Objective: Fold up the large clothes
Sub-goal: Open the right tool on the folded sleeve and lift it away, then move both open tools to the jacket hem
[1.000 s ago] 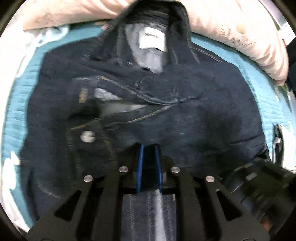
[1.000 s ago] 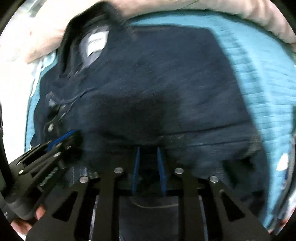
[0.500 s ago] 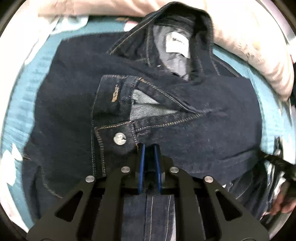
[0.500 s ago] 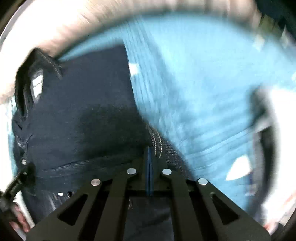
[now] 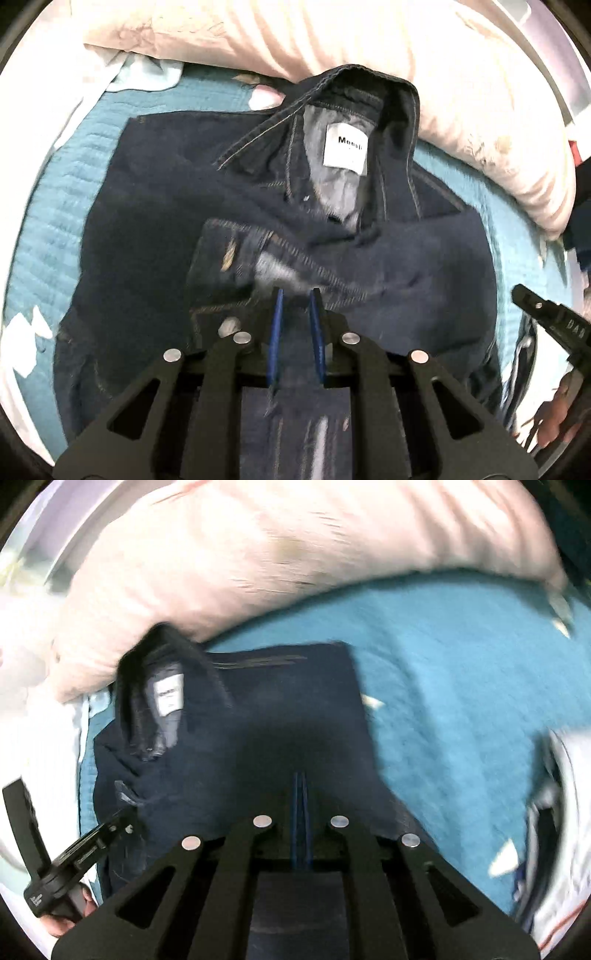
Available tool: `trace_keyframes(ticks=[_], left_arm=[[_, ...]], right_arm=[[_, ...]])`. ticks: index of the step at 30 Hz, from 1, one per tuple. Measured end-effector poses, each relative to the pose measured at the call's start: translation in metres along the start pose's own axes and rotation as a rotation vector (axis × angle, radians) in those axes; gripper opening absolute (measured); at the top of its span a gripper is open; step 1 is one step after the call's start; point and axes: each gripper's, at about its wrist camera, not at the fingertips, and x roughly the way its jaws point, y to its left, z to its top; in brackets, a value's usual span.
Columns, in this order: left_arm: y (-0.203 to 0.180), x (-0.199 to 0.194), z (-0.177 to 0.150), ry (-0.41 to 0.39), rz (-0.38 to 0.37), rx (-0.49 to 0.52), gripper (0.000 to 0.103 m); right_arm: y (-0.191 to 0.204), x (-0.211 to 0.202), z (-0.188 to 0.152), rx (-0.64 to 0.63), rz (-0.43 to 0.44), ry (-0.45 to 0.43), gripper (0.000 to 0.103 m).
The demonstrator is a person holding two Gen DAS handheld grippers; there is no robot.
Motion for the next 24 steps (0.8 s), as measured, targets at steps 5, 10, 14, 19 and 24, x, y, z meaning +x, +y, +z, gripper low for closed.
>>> trace_keyframes(ticks=[5, 10, 14, 19, 24], left_arm=[[-0.009, 0.025, 0.011, -0.008, 0.012, 0.002, 0.015], [-0.002, 0.042, 0.009, -0.016, 0.035, 0.057, 0.016], [0.006, 0.027, 0.003, -0.023, 0.144, 0.080, 0.002], [0.019, 0.042, -0.005, -0.050, 0.120, 0.074, 0.002], [0.035, 0.040, 0.000, -0.020, 0.033, -0.022, 0.002]], right_arm=[[0.048, 0.042, 0.002, -0.082, 0.103, 0.072, 0.003], [0.041, 0.073, 0.001, -0.132, 0.060, 0.125, 0.000], [0.010, 0.044, 0.009, -0.182, -0.146, -0.001, 0.000], [-0.043, 0.056, 0.010, 0.010, -0.086, -0.006, 0.000], [-0.027, 0.057, 0.005, -0.108, -0.159, -0.025, 0.000]])
